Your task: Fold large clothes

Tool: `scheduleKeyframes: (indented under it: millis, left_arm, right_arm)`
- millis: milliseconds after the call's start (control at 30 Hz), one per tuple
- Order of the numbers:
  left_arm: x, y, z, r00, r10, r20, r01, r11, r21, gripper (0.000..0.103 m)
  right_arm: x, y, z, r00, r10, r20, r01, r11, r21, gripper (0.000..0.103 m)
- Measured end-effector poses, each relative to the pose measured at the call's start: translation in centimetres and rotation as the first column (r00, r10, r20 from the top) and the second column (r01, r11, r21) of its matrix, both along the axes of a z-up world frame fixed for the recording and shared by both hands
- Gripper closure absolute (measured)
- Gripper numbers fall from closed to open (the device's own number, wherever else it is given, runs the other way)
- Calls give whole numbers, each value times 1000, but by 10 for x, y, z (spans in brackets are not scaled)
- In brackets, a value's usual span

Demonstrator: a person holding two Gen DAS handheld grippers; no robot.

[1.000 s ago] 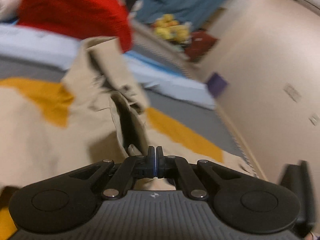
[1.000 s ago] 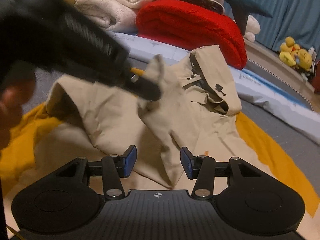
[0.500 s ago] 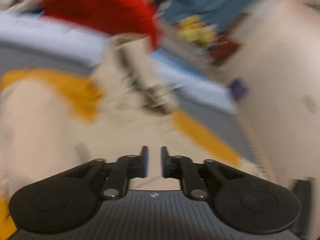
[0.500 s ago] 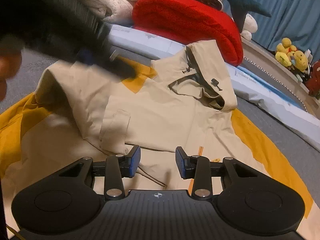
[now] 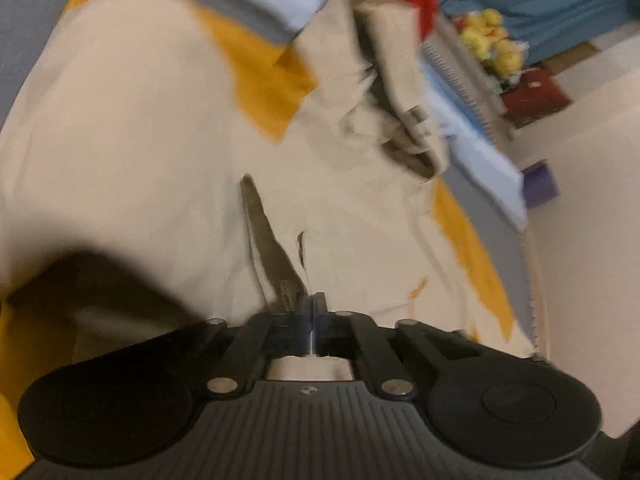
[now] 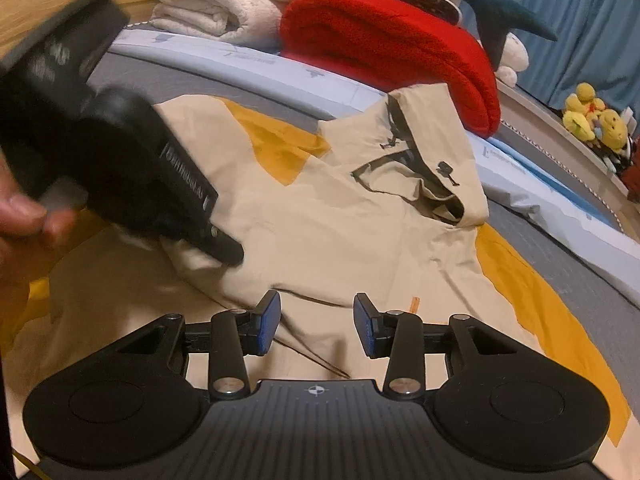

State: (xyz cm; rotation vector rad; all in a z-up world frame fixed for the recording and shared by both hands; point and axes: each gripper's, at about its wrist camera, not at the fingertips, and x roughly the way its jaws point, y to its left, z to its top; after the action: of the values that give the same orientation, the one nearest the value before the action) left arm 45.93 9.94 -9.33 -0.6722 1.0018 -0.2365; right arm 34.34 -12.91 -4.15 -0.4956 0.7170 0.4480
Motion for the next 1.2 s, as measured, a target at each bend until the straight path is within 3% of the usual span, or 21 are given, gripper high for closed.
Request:
scheduleKeyframes:
  millis: [100, 200, 367, 400, 433, 500, 567, 633, 667, 700, 767, 833, 900, 1000, 1067, 1100, 1200]
  left_arm:
    - [-6, -2, 26, 989, -55, 134, 61, 997, -36, 103]
    - [-12, -9, 50, 959, -120, 258, 141, 988, -63, 103]
    - [-22, -32, 67, 906, -234, 352, 271, 961, -58, 103]
    - [-23, -37, 68, 900, -248, 358, 283, 958, -48, 103]
    - [-25, -39, 69, 895, -258, 363, 292, 956, -40, 103]
    - [-25, -42, 72, 892, -265, 367, 298, 954, -35, 103]
    - [-24, -34, 75, 892, -247, 378, 287, 957, -52, 100]
    - [-22, -16, 78, 892, -191, 411, 243, 967, -77, 83]
    - [-24, -4, 82, 892, -147, 427, 200, 976, -83, 80]
    - [-24, 6, 85, 894, -102, 436, 151, 985, -79, 78]
    - [-25, 26, 89, 899, 4, 438, 8, 1000, -26, 74]
    - [-25, 39, 87, 906, 95, 412, -140, 987, 81, 70]
    - [-22, 46, 80, 921, 129, 368, -205, 963, 176, 70]
    - [-13, 44, 65, 962, 104, 253, -183, 932, 312, 70]
    - [-7, 39, 50, 986, 64, 153, -118, 920, 374, 70]
    - [-2, 36, 38, 994, 48, 102, -85, 915, 394, 70]
    - [7, 36, 2, 996, 42, -76, -3, 888, 460, 70]
  right_arm:
    - [-2, 4, 0, 1000, 20, 14, -20, 1000, -12, 56]
    - [-3, 6, -1, 999, 27, 29, -26, 999, -32, 51]
    - [-4, 8, -3, 997, 15, 70, -11, 998, -62, 52]
    - [-3, 7, -3, 997, 10, 78, -6, 998, -58, 54]
    - [-2, 6, -2, 997, 3, 82, 1, 999, -49, 63]
    - [1, 3, 2, 996, -18, 90, 20, 1000, -21, 92]
    - [7, -6, 9, 993, -62, 105, 59, 998, 30, 93]
    - [13, -19, 21, 983, -141, 117, 128, 986, 111, 95]
    - [16, -30, 28, 973, -199, 119, 178, 970, 164, 95]
    - [20, -41, 34, 958, -262, 116, 233, 948, 215, 96]
    - [29, -70, 43, 903, -424, 75, 378, 864, 334, 96]
    - [36, -104, 45, 822, -569, -15, 517, 735, 439, 96]
    - [39, -128, 43, 751, -656, -72, 601, 636, 483, 97]
    - [42, -157, 38, 667, -731, -147, 681, 517, 518, 97]
    - [46, -169, 32, 644, -739, -199, 709, 478, 519, 97]
    - [49, -175, 29, 628, -744, -229, 726, 453, 518, 94]
    - [52, -194, 20, 539, -785, -305, 793, 351, 498, 80]
